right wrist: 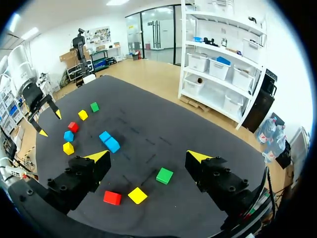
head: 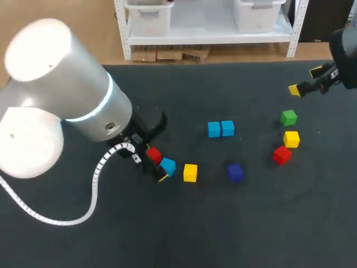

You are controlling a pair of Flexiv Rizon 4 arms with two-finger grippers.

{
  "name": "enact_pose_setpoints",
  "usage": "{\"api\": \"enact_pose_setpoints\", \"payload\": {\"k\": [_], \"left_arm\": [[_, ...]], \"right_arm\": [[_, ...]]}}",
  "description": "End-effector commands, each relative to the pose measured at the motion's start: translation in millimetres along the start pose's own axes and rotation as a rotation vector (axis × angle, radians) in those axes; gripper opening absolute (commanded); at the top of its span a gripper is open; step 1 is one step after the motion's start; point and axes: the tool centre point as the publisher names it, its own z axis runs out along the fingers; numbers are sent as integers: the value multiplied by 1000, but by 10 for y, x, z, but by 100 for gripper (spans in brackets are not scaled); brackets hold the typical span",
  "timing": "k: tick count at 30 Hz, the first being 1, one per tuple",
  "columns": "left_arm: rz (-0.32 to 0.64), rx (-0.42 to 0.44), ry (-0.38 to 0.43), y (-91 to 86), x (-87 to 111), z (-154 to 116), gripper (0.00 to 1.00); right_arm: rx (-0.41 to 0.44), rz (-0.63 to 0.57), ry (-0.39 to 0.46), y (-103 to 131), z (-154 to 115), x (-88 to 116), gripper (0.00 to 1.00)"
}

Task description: Place the blue cubes, place green cubes on the blue cubes, place the yellow cubes on the green cubes, then place the red cubes on the yellow cubes, and place purple cube on the red cubes.

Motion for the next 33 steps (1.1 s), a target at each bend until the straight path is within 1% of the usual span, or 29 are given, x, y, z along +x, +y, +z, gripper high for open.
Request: {"api": "enact_pose_setpoints", "payload": {"k": [1, 4, 7, 10, 14, 18, 21, 24, 26, 29, 33], "left_arm": [[412, 227, 115, 66, -50, 110, 100], [478, 286, 176, 24, -34, 130, 100], [531, 334, 241, 22, 11, 214, 100], [584, 368, 277, 20, 50, 300, 100], [608, 378, 304, 18, 62, 440, 100], [619, 372, 299, 42, -4, 522, 100], [624, 358, 282, 77, -96, 490, 100], [632, 344, 287, 85, -129, 443, 100], [633, 346, 286, 69, -129, 414, 100], [642, 332, 295, 59, -78, 449, 100], [602, 312, 287, 99, -48, 442, 100]], "right_arm": [[4, 1, 2, 10, -1, -1, 100], [4, 1, 2, 10, -1, -1, 100], [4, 1, 2, 10, -1, -1, 100], [4, 1, 2, 10, -1, -1, 100], [4, 1, 2, 10, -1, -1, 100], [4, 1, 2, 10, -1, -1, 100], [4, 1, 2, 10, -1, -1, 100], [4, 1, 2, 10, -1, -1, 100], [4, 1, 2, 10, -1, -1, 100], [4, 1, 2, 10, -1, -1, 100], [4, 1, 2, 10, -1, -1, 100]]}}
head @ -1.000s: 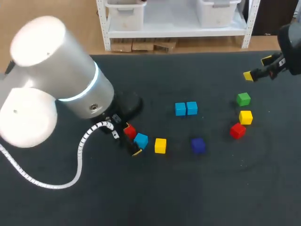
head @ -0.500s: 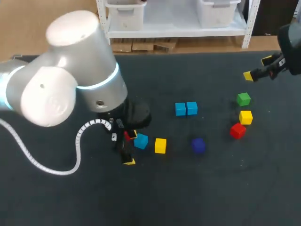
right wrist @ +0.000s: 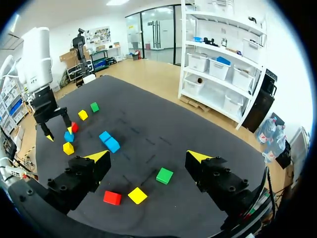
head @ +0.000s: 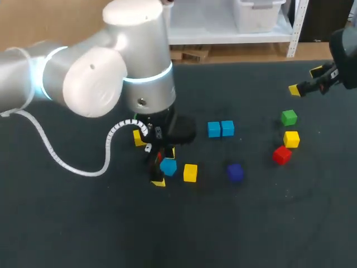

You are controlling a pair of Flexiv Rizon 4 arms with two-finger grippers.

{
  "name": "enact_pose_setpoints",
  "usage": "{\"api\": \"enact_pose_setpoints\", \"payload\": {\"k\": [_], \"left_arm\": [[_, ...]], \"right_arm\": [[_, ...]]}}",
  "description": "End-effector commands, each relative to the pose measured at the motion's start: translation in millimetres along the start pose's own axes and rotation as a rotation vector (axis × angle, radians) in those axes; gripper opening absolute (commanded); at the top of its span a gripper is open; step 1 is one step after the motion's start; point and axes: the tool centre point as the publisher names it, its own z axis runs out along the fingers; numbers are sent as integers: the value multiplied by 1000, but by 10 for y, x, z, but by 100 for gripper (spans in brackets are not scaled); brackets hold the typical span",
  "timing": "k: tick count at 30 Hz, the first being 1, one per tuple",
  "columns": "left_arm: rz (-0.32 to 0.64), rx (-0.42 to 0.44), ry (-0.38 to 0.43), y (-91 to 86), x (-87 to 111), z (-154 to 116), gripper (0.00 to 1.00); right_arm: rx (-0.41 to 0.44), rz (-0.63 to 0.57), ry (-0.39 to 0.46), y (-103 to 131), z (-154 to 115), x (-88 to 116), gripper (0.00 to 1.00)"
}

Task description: Place the blue cubes, place green cubes on the blue cubes, place the yellow cubes on the green cubes, then place the red cubes on the yellow cubes, and place purple cube on the red cubes.

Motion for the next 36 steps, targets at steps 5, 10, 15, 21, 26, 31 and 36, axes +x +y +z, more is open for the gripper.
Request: {"api": "enact_pose_setpoints", "payload": {"k": [5, 10, 15, 21, 26, 31, 36], "left_arm": [[-64, -78, -36, 96, 32, -87, 100], [-92, -127, -75, 68, 4, -345, 100], [-75, -97, -44, -17, 46, -237, 100], [-64, -103, -5, 1, -12, 3, 100], [-38, -102, -1, 72, -33, 79, 100], [-41, -104, 6, 137, -15, 110, 100], [-48, -115, 14, 179, 17, 149, 100]], "right_arm": [[4, 1, 2, 10, -1, -2, 100], [4, 1, 2, 10, -1, -2, 100], [4, 1, 2, 10, -1, -2, 100], [4, 1, 2, 10, -1, -2, 100], [4, 1, 2, 10, -1, -2, 100], [4, 1, 2, 10, -1, -2, 100], [4, 1, 2, 10, -1, -2, 100]]}}
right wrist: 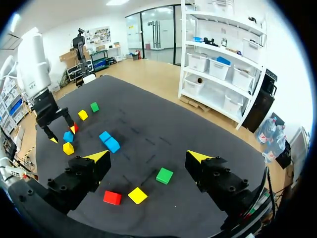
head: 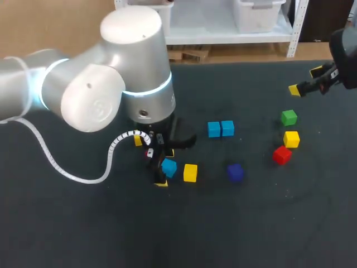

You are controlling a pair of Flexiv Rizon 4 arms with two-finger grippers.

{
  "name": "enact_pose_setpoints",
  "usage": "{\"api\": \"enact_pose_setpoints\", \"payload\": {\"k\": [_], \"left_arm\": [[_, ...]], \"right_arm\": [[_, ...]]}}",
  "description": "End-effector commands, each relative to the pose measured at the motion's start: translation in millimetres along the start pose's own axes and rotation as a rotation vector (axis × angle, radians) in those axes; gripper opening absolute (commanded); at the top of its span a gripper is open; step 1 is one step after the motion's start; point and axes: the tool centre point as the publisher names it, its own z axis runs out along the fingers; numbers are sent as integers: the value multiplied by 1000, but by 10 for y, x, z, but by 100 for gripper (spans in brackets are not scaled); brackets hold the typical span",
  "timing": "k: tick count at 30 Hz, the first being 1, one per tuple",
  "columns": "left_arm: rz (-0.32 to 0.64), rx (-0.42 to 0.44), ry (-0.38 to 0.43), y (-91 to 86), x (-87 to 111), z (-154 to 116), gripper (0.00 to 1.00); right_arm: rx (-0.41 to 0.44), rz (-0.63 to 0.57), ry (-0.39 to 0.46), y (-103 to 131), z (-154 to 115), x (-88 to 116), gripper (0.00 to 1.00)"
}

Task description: Place the blue cubes, place green cubes on the blue cubes, place the yellow cubes on the green cubes, then place the red cubes on the yellow cubes, and place purple cube on the red cubes.

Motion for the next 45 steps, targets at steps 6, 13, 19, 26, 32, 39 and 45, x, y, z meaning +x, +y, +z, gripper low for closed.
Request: {"api": "enact_pose_setpoints", "payload": {"k": [6, 13, 19, 26, 32, 39, 45], "left_arm": [[-32, 11, 24, 44, -1, 57, 63], [-37, 4, 15, 19, -31, 45, 0], [-93, 25, 19, 53, -56, -15, 0], [-168, 41, 13, 288, -116, -149, 0], [-210, 41, 6, 637, -187, -209, 0], [-204, 44, -14, 943, -322, -286, 0], [-162, 44, 12, 1080, -389, -269, 0]], "right_arm": [[4, 1, 2, 9, -1, -2, 100], [4, 1, 2, 9, -1, -2, 100], [4, 1, 2, 9, -1, -2, 100], [4, 1, 2, 9, -1, -2, 100], [4, 1, 2, 9, -1, -2, 100], [4, 1, 2, 9, -1, -2, 100], [4, 1, 2, 9, -1, -2, 100]]}}
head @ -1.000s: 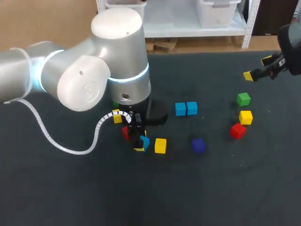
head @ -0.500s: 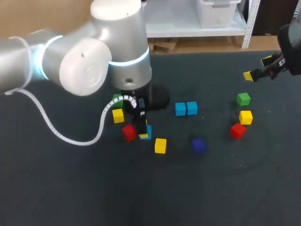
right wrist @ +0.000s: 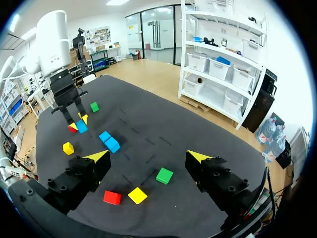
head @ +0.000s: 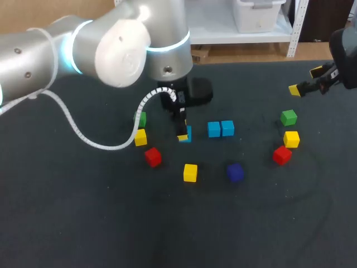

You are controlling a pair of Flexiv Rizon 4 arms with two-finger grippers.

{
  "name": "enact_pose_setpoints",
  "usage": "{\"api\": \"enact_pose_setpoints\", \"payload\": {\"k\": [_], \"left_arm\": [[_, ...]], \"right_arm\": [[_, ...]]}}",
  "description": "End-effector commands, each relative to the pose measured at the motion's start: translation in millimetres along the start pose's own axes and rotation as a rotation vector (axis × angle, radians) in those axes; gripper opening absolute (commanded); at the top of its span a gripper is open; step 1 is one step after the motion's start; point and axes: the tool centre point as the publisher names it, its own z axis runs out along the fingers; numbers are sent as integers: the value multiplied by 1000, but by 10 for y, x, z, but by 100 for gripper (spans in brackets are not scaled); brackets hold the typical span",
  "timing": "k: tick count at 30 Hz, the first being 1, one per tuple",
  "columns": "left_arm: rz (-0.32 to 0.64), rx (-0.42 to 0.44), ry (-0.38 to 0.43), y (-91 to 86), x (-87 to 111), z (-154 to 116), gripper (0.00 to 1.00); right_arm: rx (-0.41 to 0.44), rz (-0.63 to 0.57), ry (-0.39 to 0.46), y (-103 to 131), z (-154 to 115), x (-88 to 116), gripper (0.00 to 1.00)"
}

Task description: Place the blue cubes, place green cubes on the blue cubes, place the yellow cubes on the green cubes, then place the red cubes on the yellow cubes, and place purple cube on the red cubes.

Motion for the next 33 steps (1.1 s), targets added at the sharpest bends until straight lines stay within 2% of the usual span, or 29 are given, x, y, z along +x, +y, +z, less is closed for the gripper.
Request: {"api": "enact_pose_setpoints", "payload": {"k": [1, 11, 24, 33], "left_arm": [[19, 46, 41, 142, -113, 29, 0], [30, 41, 52, 228, -226, 128, 0], [-65, 47, 29, 279, -277, 238, 0], [-89, 54, 17, 300, -334, 267, 0]], "right_arm": [[4, 1, 2, 9, 0, -2, 100], [4, 1, 2, 9, 0, -2, 100], [4, 1, 2, 9, 0, -2, 100], [4, 1, 2, 9, 0, -2, 100]]}}
